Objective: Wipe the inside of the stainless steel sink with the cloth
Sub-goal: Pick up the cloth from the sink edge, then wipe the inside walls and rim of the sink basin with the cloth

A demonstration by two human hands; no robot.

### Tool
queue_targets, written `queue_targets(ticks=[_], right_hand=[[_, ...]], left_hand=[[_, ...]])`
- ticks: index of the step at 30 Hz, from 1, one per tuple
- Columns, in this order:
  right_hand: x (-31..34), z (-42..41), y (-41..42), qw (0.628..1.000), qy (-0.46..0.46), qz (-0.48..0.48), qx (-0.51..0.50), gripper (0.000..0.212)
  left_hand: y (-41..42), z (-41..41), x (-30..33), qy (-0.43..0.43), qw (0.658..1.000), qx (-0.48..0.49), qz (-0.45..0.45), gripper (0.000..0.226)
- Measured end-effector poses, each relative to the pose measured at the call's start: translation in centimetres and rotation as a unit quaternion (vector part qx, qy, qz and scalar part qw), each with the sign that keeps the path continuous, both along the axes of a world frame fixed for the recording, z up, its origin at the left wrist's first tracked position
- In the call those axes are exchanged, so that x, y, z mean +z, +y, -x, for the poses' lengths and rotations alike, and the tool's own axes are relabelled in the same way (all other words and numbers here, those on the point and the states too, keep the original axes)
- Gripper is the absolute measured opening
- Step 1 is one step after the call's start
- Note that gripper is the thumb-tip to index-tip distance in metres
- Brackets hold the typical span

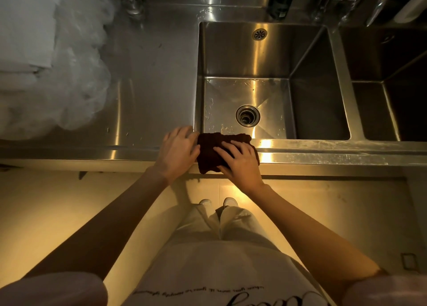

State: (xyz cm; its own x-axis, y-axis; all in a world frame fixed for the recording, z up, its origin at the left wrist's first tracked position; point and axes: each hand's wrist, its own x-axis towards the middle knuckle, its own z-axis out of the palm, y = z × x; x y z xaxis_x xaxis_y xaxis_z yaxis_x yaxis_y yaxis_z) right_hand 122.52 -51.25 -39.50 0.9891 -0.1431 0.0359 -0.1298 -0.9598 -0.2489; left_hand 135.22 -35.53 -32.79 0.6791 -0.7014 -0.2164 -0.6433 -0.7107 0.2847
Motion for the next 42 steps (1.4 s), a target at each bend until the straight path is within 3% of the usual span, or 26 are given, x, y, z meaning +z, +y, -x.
queue_targets(ticks=[6, 11, 17, 25, 30, 42], right_hand=[[1.4, -0.2, -0.5, 1.000, -0.014, -0.025, 0.008, 0.042], [3.7, -1.0, -1.5, 0.989, 0.017, -0.140, -0.035, 0.032], [7.9, -0.2, -1.8, 0.948, 0.005, -0.287, -0.140, 0.033], [12.7, 2.6, -3.4, 0.888, -0.106, -0.361, -0.266, 0.036], [15.1, 5.2, -5.6, 0.859, -0.184, -0.357, -0.318, 0.030], [17.4, 18.4, -14.7, 0.841, -0.280, -0.257, -0.384, 0.028]], left_hand=[[0.4, -0.5, 0.7, 0.007, 1.000, -0.018, 0.009, 0.044], [-0.4, -1.4, 1.5, 0.021, 0.998, -0.045, 0.025, 0.043], [-3.1, -3.0, 2.8, 0.036, 0.995, -0.081, 0.055, 0.042], [-8.7, -4.0, 7.6, -0.005, 0.987, -0.124, 0.101, 0.042], [-12.1, -3.1, 10.7, 0.017, 0.979, -0.121, 0.162, 0.040], [-24.1, 10.9, 14.5, -0.097, 0.949, -0.258, 0.155, 0.042]])
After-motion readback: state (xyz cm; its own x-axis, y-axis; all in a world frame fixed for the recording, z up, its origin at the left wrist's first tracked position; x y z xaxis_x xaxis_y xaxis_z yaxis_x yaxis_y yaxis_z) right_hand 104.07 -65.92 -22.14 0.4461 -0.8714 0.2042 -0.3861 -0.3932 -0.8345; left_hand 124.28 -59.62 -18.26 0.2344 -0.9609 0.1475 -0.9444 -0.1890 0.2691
